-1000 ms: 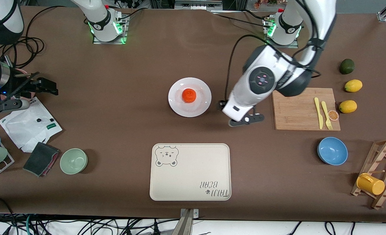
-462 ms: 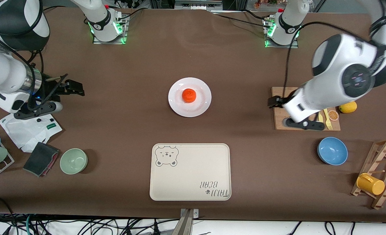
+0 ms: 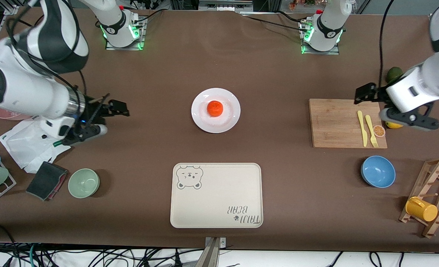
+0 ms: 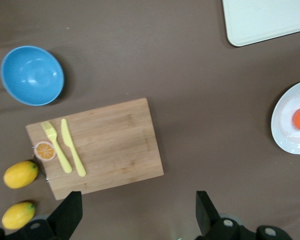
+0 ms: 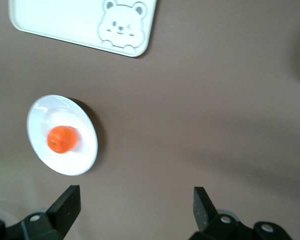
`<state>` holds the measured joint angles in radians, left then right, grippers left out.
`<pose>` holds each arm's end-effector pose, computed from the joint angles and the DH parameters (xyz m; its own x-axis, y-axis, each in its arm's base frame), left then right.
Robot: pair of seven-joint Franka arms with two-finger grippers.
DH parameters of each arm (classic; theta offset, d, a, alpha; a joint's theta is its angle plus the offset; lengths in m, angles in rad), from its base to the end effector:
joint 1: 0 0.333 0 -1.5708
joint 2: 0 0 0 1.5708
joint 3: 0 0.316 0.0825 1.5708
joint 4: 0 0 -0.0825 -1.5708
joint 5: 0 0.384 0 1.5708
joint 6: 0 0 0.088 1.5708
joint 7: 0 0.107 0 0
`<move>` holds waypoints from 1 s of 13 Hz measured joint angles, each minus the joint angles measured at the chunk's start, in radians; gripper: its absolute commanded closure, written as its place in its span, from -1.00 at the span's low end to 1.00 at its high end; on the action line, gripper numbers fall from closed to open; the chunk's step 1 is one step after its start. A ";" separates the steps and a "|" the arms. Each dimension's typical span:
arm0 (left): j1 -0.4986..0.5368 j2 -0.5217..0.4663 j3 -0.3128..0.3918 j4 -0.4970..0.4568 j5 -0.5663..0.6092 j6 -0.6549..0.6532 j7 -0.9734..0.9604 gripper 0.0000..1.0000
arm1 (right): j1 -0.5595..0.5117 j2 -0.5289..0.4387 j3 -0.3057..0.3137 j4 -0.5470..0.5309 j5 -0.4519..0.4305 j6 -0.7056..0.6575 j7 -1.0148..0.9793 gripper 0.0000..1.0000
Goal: Place orange and plate with both arms
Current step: 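Retract the left gripper while the right gripper reaches toward the plate, then grip the white plate rim with the right gripper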
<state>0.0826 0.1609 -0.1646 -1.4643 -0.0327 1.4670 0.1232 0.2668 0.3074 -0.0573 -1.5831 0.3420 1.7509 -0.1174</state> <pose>0.5878 -0.0445 0.5750 0.9671 -0.2079 -0.1468 -0.1983 -0.9771 0.0775 0.6175 0.1659 0.4533 0.9601 0.2567 -0.1111 0.2105 -0.9247 -0.3173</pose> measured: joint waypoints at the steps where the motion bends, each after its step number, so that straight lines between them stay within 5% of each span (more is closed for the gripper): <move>1: -0.019 -0.018 0.048 -0.005 0.000 0.000 0.005 -1.00 | 0.000 0.016 0.013 -0.033 0.046 0.057 -0.001 -1.00; 4: -0.064 -0.068 0.150 -0.071 0.000 0.078 0.008 -1.00 | 0.000 0.059 0.081 -0.146 0.184 0.251 -0.013 -1.00; 9: -0.067 -0.125 0.156 -0.155 0.000 0.112 0.008 -1.00 | 0.001 0.140 0.166 -0.284 0.514 0.465 -0.176 -1.00; 13: -0.068 -0.125 0.156 -0.155 0.000 0.112 0.008 -1.00 | 0.002 0.145 0.225 -0.434 0.688 0.577 -0.326 -1.00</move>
<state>0.0150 0.0354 -0.0088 -1.6196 -0.0328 1.5791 0.1310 0.2684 0.4525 0.1679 -2.0174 1.0303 2.3275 -0.4433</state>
